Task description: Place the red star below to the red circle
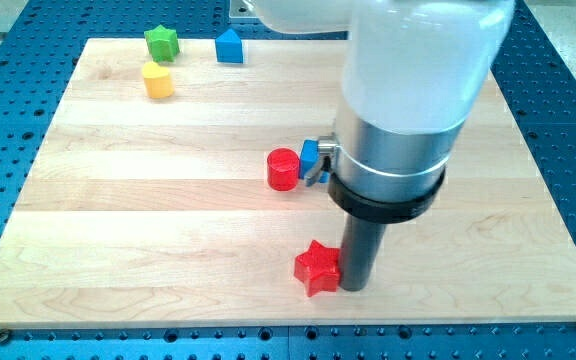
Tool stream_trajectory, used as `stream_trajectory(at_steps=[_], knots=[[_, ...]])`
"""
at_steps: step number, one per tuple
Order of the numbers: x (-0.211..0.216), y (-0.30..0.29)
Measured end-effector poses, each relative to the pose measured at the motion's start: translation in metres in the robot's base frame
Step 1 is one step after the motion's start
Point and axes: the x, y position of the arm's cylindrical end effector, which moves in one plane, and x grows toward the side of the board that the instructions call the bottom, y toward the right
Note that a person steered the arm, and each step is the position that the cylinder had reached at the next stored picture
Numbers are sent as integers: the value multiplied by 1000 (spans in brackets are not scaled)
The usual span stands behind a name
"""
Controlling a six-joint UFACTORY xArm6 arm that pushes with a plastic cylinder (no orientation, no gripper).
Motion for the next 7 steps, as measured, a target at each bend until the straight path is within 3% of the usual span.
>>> stream_trajectory(at_steps=[6,7], knots=[[-32,1],[-78,4]])
